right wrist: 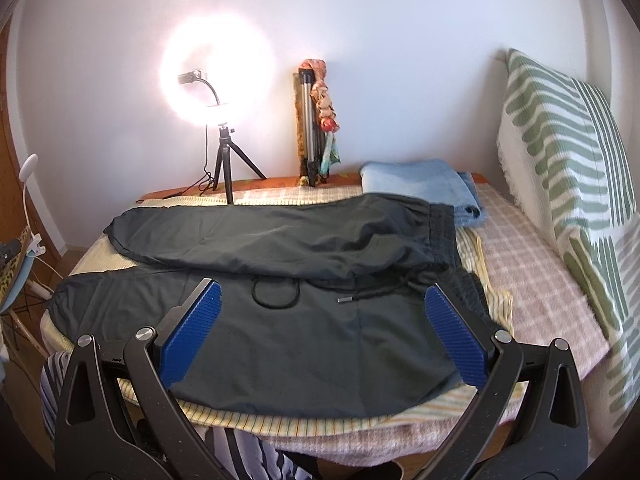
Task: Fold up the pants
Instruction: 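Move both tools toward the waistband of the nearer dark trousers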
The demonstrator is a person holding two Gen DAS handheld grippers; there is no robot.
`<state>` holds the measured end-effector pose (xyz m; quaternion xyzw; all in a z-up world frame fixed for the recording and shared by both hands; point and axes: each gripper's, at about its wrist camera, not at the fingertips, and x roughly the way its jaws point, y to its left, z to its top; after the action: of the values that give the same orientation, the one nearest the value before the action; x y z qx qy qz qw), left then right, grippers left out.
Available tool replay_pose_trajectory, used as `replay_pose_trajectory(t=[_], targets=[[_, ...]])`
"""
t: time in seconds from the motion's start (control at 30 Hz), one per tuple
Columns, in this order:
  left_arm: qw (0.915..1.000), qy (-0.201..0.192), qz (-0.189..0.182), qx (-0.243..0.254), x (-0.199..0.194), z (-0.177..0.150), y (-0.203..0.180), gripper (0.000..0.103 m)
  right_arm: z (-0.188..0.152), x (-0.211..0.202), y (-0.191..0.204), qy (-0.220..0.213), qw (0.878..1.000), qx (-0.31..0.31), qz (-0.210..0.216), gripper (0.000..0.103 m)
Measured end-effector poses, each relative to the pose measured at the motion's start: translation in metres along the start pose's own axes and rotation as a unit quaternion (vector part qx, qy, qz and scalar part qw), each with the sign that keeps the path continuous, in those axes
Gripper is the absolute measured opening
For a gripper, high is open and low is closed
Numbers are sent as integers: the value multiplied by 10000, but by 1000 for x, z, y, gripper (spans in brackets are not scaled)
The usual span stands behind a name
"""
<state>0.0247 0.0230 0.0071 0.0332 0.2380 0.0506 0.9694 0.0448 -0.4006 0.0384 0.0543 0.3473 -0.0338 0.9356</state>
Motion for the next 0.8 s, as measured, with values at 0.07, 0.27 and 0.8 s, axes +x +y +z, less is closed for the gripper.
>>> replay_pose_trajectory(t=[0.07,0.27,0.8], targets=[[9999,9,91,99,6,4,5,103,10,2,-2,-27,9999,-112,38,103],[9993,91,181,299,31,23,23,103,49,21,4,-2,9990,-314,323,103],[9976,606,-153,285,126,77,33,98,131,144,28,517,9845,-713,1514,103]])
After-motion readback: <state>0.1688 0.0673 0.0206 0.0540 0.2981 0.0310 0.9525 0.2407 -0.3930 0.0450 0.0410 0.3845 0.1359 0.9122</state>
